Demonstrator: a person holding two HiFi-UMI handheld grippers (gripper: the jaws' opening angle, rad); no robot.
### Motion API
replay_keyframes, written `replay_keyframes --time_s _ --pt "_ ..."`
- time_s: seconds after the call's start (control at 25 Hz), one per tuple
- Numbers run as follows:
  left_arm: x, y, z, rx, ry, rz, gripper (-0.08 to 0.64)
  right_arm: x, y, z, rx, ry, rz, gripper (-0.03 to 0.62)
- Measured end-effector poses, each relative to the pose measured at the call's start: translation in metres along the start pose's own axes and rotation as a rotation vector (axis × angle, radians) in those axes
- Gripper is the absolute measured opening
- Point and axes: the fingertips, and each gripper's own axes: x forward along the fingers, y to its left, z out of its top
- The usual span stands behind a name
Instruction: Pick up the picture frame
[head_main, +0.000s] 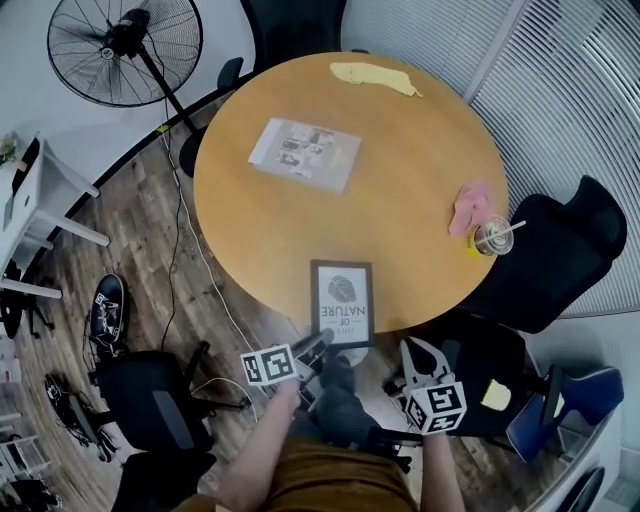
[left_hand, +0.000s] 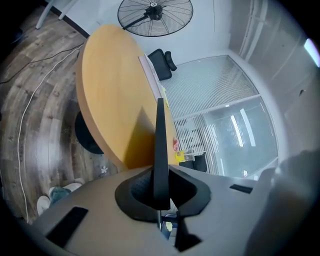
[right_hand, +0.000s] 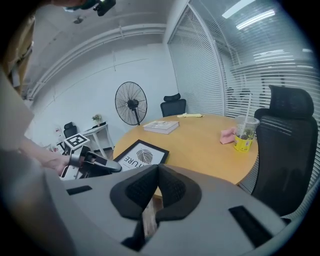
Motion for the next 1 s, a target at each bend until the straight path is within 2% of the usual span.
replay_keyframes --time_s 0.28,0.64,1.0 --pt "-0.006 -0.031 0.004 0.022 -0.012 -0.075 0.051 -0.017 0.001 0.007 -0.01 -0.029 -0.028 0.012" --pt "-0.023 -0.056 0.007 0.041 -0.028 -0.126 0.051 -0.039 0.01 0.015 -0.021 -0.08 -0.065 0.012" --pt "-0.045 -0.104 0.005 0.068 -0.064 -0.219 0.051 -0.066 0.017 0.029 -0.046 -0.145 -0.105 0.012"
